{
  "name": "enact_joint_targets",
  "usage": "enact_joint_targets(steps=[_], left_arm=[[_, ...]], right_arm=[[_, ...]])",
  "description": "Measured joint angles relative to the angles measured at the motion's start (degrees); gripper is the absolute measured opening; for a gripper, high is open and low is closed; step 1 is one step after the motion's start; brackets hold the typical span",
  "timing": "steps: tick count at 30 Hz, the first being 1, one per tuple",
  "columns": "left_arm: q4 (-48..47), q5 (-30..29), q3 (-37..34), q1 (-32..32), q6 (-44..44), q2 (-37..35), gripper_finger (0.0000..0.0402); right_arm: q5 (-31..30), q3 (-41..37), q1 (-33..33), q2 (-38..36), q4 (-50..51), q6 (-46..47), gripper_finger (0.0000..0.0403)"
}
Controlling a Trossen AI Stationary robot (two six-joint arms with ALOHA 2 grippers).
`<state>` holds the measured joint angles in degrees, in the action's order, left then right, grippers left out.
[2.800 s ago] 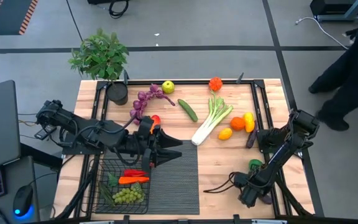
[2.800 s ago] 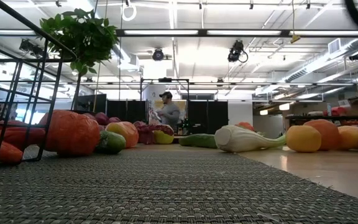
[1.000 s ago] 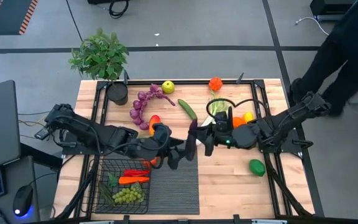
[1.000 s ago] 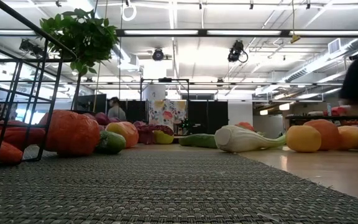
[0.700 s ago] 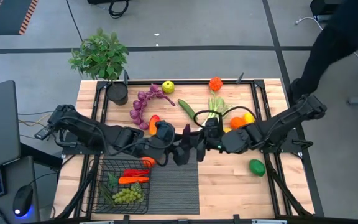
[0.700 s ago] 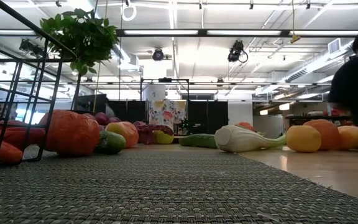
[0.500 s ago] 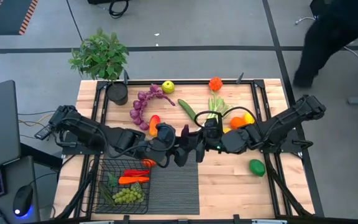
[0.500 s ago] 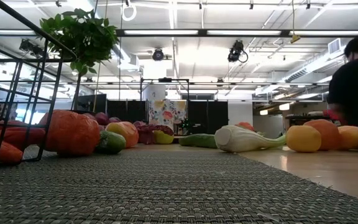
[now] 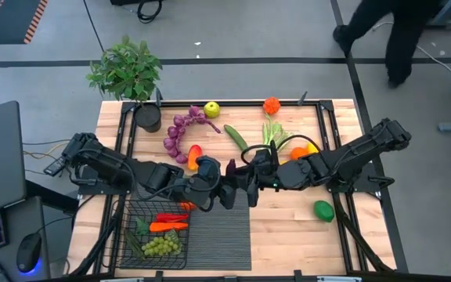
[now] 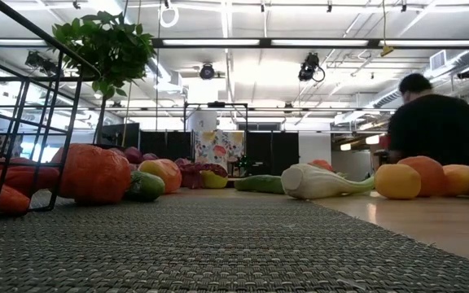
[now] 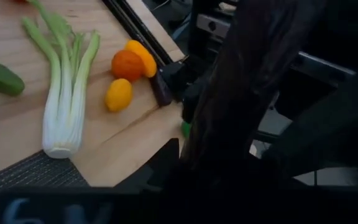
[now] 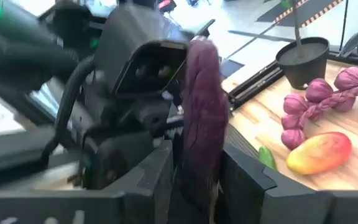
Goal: Build produce basket
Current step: Put the bottom purple eggplant into the wire basket
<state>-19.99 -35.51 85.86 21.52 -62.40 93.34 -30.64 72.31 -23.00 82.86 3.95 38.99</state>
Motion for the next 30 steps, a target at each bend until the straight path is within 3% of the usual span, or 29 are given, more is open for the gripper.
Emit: enact_joint_targets(steps=[3, 7, 14, 21, 30], left_arm=[[-2.5, 0.0, 0.0, 0.0, -0.5, 0.0, 0.0105], [-7.7, 0.8, 0.0, 0.0, -3.5, -0.6, 0.0144], [-14.7, 12.9, 0.0, 0.0, -4.5, -4.2, 0.0132], [-25.6, 23.8, 0.0, 4.7, -5.0, -6.1, 0.0112], [-43.4, 29.6, 0.0, 14.2, -9.3, -6.1, 0.0132]], right_arm=[[1.2, 0.0, 0.0, -0.3, 2.1, -2.8, 0.0144], [4.7, 0.0, -0.1, -1.4, 6.1, -3.5, 0.0174], [9.7, 0.0, -4.0, -3.8, 17.1, 3.0, 0.0246], [7.7, 0.0, -9.2, -4.0, 26.0, 5.7, 0.0279], [2.6, 0.0, -15.5, -4.0, 30.3, 14.5, 0.0277]])
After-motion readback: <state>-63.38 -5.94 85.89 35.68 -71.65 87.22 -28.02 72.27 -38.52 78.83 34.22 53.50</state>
